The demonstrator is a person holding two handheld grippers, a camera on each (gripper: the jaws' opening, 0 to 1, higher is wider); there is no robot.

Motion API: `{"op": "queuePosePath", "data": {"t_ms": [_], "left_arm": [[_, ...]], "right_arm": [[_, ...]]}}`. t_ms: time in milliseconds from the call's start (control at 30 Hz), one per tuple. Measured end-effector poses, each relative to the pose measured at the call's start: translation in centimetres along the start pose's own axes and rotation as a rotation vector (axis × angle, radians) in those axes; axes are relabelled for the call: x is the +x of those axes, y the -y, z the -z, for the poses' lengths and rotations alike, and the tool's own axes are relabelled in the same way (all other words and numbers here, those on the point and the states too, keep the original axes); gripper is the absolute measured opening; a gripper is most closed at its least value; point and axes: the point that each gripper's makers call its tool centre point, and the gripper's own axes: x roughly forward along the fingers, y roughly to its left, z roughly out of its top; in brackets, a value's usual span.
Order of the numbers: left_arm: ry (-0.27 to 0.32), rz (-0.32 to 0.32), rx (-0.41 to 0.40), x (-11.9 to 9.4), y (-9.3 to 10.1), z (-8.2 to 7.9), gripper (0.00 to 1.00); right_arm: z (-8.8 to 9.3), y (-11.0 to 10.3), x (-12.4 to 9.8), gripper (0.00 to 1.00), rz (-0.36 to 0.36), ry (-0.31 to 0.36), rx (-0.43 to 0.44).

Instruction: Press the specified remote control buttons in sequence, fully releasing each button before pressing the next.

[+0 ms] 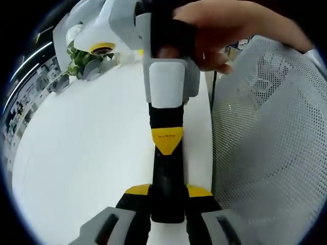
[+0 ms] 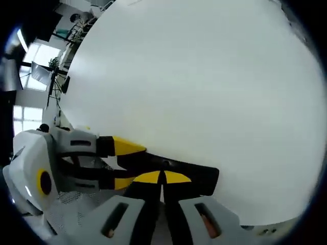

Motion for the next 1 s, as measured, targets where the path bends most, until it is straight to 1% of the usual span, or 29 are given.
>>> {"op": "queuePosePath", "data": {"t_ms": [200, 500, 567, 700, 833, 1000], "left_arm": [[0.001, 0.0, -0.001, 0.03, 0.0, 0.0, 0.24], [0.004, -0.001, -0.006, 0.02, 0.03, 0.01, 0.25], [0.006, 0.0, -0.001, 0.01, 0.05, 0.0, 0.25], [-0.001, 0.0, 0.004, 0.01, 0.08, 0.03, 0.25], [-0.006, 0.004, 0.006, -0.12, 0.09, 0.15, 0.25], [-0.016, 0.009, 0.005, -0.46, 0.01, 0.62, 0.25]], "right_arm": [[0.35, -0.24, 0.44, 0.0, -0.007, -0.011, -0.006], [0.49, -0.25, 0.57, 0.0, 0.007, -0.004, -0.028], [0.55, -0.26, 0.54, 0.0, 0.014, 0.0, -0.037], [0.58, -0.34, 0.61, 0.0, 0.049, 0.0, -0.092], [0.56, -0.11, 0.61, 0.0, 0.046, 0.007, -0.076], [0.67, -0.14, 0.54, 0.0, 0.039, 0.025, -0.076]]}}
